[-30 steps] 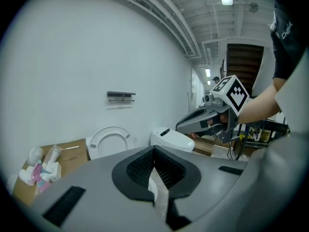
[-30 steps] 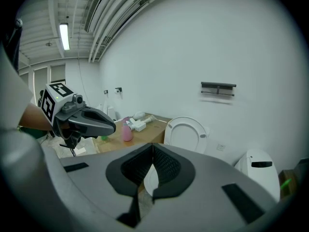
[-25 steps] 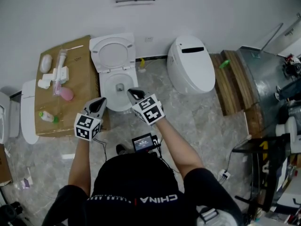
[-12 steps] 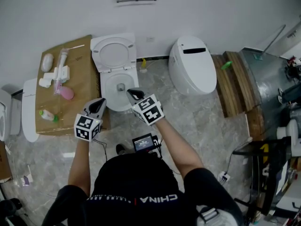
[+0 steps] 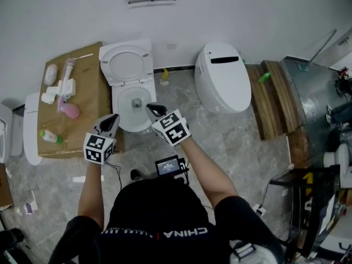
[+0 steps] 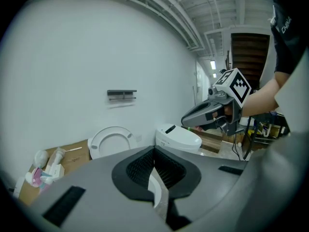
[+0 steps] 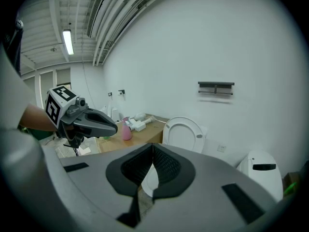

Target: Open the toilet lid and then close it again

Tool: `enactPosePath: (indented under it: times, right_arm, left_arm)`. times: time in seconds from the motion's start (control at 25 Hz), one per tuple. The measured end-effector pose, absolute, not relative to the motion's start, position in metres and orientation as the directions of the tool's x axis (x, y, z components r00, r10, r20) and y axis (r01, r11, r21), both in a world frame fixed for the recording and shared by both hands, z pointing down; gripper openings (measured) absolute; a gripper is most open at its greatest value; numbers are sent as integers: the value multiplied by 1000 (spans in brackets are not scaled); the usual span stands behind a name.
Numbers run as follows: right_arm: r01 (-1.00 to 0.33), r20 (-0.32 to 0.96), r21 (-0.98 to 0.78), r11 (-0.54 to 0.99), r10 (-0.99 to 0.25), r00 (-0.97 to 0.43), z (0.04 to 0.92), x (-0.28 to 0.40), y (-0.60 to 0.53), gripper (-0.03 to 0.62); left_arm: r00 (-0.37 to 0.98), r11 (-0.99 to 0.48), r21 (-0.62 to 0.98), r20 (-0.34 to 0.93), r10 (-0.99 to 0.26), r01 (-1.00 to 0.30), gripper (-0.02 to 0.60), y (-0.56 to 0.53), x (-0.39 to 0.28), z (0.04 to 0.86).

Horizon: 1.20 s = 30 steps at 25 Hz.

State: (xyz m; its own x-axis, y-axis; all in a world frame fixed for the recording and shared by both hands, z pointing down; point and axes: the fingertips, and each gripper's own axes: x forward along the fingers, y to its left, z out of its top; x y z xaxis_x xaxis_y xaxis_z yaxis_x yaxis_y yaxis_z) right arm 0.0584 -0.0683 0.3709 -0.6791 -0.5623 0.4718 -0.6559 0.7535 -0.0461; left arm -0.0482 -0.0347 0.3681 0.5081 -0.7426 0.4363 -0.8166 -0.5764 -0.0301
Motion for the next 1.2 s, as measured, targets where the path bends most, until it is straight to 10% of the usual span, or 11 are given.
enactPosePath:
  times: [1.2]
  right_arm:
    - [-727, 503, -63, 683, -608, -614, 380, -12, -269, 15]
  left_arm:
    - [608, -671, -13, 409, -680, -742, 9, -248, -107, 369]
